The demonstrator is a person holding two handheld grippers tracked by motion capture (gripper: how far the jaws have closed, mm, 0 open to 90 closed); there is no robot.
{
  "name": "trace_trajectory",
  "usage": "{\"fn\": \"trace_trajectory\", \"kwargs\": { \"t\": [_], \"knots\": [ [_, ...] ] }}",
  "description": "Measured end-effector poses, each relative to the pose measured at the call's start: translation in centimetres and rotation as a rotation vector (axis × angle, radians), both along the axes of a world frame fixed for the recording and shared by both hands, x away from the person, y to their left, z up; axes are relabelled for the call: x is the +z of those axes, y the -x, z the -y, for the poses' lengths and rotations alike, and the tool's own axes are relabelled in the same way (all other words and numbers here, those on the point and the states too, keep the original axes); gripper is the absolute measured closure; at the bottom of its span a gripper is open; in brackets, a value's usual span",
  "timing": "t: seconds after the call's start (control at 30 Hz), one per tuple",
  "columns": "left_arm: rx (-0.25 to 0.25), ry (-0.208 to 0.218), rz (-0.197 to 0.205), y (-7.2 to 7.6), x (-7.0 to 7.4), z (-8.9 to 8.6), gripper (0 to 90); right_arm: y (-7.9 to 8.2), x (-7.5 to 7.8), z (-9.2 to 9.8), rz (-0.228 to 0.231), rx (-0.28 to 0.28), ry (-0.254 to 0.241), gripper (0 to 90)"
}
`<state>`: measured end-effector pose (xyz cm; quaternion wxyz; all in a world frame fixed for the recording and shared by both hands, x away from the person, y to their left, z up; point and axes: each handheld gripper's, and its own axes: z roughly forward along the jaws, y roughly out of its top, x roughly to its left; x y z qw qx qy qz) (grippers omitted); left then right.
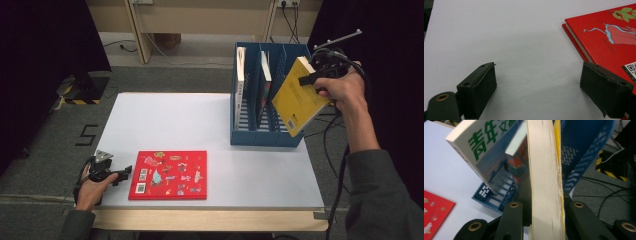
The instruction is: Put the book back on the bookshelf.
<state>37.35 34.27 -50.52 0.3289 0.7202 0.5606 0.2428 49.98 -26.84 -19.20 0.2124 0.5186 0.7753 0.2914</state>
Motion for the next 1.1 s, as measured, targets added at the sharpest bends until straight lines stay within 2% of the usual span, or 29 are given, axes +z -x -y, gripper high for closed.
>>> {"fn": "trace_trajectory", "kwargs": {
  "t": [0.07,0.23,0.43,0.8,1.1],
  "knots": [
    [0.0,0.0,0.0,0.0,0.0,0.0,12.3,-0.5,0.0,-0.4,0.016,-0.013,-0.012,74.8],
    [0.0,0.0,0.0,0.0,0.0,0.0,12.3,-2.1,-0.2,-1.4,0.017,-0.026,-0.042,74.8],
    [0.0,0.0,0.0,0.0,0.0,0.0,12.2,-4.0,-0.4,-2.1,0.02,-0.069,-0.079,74.7],
    [0.001,0.0,-0.001,0.0,0.0,0.0,11.9,-6.9,-1.9,-3.5,0.015,-0.141,-0.069,74.5],
    [0.001,-0.001,0.0,0.0,0.0,0.1,11.5,-9.0,-4.1,-4.0,-0.008,-0.171,-0.079,74.3]
  ]
}}
